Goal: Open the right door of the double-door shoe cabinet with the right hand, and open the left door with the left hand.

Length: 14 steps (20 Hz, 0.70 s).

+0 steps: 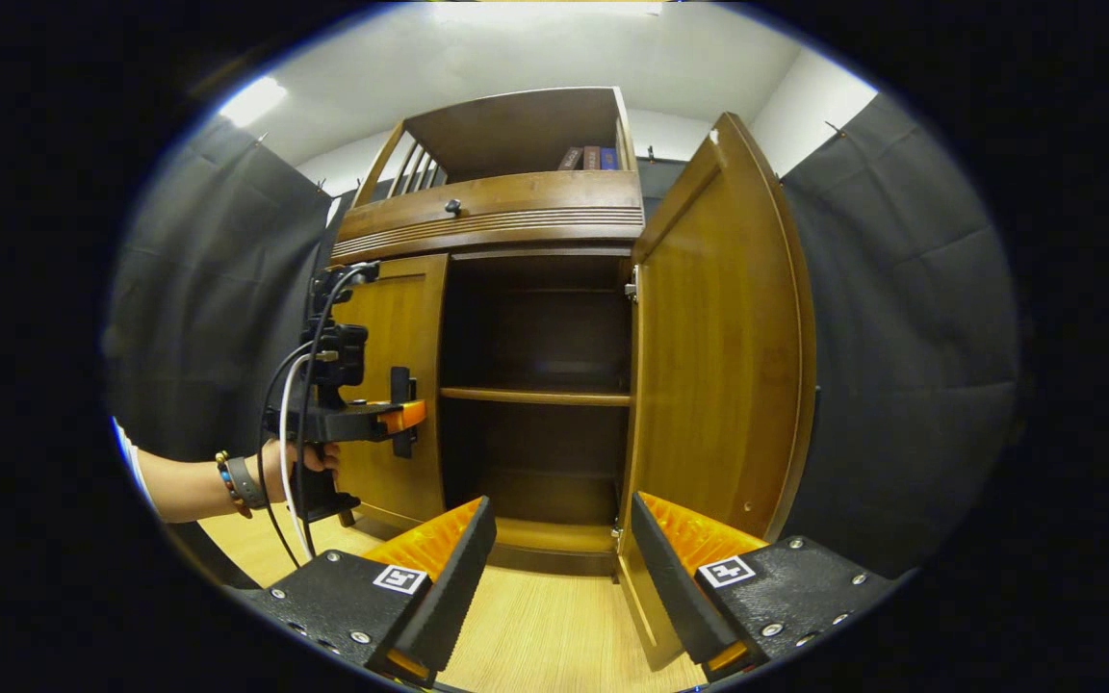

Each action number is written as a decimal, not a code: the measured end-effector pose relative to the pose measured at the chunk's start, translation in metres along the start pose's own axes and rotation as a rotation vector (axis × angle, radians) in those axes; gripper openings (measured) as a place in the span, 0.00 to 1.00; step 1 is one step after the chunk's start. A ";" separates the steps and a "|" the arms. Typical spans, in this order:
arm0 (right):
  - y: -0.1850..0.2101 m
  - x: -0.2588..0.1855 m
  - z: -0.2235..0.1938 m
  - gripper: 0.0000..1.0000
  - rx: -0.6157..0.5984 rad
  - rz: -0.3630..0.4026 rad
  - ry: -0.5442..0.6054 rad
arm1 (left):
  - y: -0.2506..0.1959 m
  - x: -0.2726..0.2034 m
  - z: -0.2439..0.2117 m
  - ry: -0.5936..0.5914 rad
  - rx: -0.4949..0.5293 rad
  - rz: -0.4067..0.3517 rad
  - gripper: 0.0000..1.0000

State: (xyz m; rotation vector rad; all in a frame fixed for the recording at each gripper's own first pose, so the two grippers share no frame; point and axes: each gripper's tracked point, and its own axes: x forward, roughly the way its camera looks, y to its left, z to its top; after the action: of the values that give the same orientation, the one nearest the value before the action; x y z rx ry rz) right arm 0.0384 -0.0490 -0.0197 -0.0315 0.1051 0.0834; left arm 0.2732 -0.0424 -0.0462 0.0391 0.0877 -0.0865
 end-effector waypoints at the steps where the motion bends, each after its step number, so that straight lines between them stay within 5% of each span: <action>1: 0.002 0.000 0.000 0.87 -0.006 0.000 -0.006 | -0.001 -0.001 -0.001 0.004 -0.001 -0.001 0.32; 14: 0.016 -0.007 0.000 0.87 -0.029 0.016 -0.001 | 0.036 -0.134 0.010 0.039 -0.023 0.054 0.31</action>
State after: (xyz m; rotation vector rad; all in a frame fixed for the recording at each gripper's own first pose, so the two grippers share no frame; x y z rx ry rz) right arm 0.0299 -0.0342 -0.0194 -0.0601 0.1034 0.1006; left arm 0.1442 0.0040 -0.0229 0.0203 0.1261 -0.0313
